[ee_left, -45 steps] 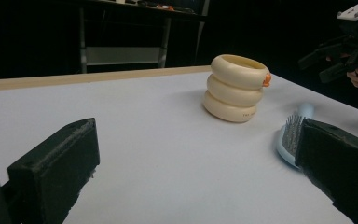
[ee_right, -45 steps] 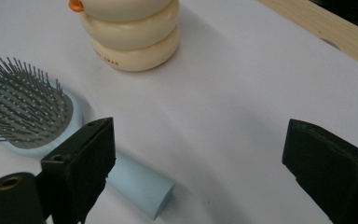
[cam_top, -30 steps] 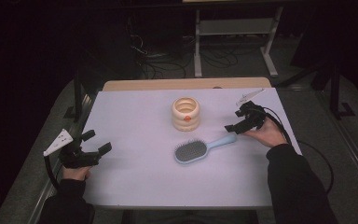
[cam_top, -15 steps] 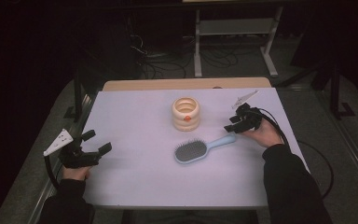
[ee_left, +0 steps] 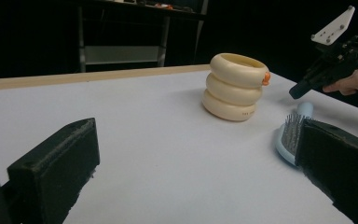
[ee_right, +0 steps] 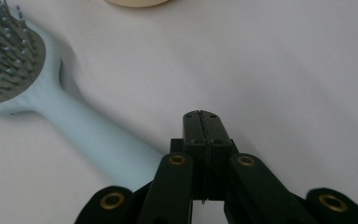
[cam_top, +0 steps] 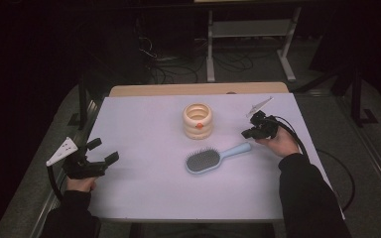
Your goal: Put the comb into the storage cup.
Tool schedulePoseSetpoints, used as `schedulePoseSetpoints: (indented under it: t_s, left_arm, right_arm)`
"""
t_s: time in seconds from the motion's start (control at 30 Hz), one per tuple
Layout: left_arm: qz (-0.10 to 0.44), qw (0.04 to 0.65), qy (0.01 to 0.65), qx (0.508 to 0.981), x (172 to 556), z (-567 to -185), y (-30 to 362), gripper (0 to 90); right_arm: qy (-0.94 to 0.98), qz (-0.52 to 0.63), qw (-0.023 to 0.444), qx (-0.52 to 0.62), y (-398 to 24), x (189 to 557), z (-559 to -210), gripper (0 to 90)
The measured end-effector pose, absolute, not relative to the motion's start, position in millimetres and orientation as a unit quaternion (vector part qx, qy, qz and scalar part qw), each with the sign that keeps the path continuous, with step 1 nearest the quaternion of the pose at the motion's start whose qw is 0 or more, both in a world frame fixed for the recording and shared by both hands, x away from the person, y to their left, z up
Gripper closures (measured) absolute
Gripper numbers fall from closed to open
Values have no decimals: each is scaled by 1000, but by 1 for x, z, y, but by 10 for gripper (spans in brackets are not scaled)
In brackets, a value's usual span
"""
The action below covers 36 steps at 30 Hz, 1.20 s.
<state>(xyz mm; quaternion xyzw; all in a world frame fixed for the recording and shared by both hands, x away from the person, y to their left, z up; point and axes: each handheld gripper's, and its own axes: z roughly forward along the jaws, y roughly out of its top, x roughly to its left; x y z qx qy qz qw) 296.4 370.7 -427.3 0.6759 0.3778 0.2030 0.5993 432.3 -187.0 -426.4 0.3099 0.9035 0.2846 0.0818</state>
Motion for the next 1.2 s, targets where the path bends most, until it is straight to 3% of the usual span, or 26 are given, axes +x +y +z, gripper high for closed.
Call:
schedulePoseSetpoints:
  t_s: [1.2]
  left_arm:
    - [202,599,379,676,295,-427,371,0]
  right_arm:
    - [909,273,53,310,-193,421,-439,887]
